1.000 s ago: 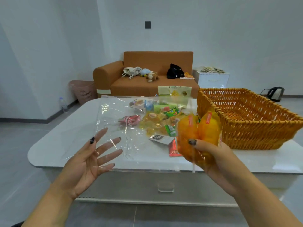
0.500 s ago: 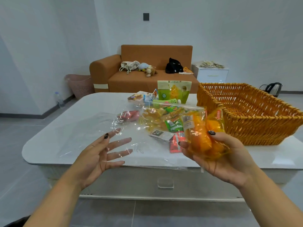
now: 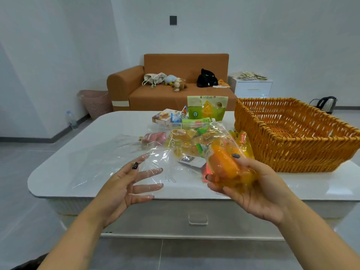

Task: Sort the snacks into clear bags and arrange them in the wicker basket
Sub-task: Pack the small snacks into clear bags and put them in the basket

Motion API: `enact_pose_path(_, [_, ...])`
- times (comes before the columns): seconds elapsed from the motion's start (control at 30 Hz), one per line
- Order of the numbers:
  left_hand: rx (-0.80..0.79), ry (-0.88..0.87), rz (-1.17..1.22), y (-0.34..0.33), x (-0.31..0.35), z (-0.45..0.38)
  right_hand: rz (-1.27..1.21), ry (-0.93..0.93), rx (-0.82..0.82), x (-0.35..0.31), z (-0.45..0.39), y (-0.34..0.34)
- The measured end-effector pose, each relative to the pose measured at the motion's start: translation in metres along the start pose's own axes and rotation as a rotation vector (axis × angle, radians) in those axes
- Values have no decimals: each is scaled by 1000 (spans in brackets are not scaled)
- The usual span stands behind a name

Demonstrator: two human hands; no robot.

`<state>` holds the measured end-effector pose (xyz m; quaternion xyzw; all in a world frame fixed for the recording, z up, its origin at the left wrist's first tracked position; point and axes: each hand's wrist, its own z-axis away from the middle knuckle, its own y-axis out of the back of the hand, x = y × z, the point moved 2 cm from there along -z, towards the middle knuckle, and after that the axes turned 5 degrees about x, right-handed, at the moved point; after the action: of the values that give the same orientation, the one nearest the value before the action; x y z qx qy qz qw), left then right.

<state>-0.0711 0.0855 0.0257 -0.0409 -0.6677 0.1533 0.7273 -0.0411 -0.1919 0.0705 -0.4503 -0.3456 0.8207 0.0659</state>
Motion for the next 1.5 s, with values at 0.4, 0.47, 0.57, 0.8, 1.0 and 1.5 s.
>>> enact_pose_path(0.4, [-110, 176, 161, -13, -32, -5, 505, 346, 135, -6, 1, 7])
enact_pose_path(0.47, [-132, 220, 218, -17, -41, -5, 473, 302, 107, -3, -4, 11])
enact_pose_path(0.57, [-174, 284, 254, -19, -59, -6, 465, 284, 85, -5, -11, 14])
enact_pose_path(0.8, [-361, 496, 425, -30, -108, -1, 393, 179, -99, -10, -13, 8])
enact_pose_path(1.0, [-237, 532, 795, -58, -191, 14, 501, 46, -198, 1, -19, 8])
enact_pose_path(1.5, [-404, 384, 680, -44, -249, 0, 753, 98, -12, -43, 13, 51])
